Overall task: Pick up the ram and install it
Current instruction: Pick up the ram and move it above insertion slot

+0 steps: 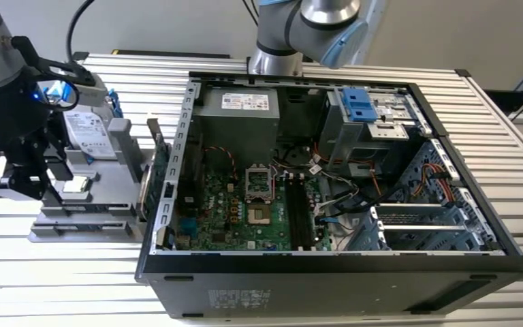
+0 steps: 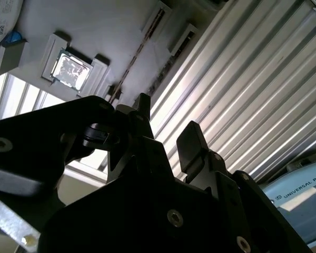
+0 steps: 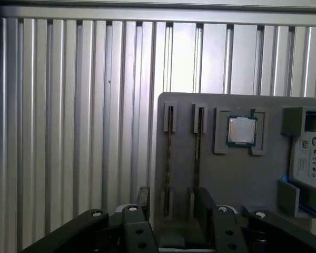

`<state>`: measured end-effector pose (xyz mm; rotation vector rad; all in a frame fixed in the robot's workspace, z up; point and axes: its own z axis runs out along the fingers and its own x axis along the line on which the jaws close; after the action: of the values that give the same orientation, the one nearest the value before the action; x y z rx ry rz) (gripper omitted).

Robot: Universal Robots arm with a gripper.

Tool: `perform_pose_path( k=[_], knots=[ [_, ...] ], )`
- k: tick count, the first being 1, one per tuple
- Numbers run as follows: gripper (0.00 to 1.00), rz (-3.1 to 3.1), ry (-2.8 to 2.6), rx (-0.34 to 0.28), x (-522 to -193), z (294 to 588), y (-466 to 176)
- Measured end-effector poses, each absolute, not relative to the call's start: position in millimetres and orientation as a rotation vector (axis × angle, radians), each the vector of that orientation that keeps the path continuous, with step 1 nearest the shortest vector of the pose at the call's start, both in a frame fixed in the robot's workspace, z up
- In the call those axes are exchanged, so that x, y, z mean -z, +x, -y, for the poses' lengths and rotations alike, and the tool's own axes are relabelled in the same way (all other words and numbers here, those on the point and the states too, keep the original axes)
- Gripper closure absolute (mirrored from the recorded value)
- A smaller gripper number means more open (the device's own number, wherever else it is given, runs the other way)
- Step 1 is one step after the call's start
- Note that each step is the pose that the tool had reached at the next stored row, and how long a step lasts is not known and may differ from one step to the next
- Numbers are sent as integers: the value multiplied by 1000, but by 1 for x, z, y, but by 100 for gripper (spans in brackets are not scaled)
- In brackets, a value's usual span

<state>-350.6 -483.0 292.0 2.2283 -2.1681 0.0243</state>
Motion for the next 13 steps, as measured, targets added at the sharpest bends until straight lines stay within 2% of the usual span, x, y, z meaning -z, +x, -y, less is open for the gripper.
perform_pose_path(
  k=[13],
  knots=[
    [0,2163,2223,-35,-282,482,-351]
  ],
)
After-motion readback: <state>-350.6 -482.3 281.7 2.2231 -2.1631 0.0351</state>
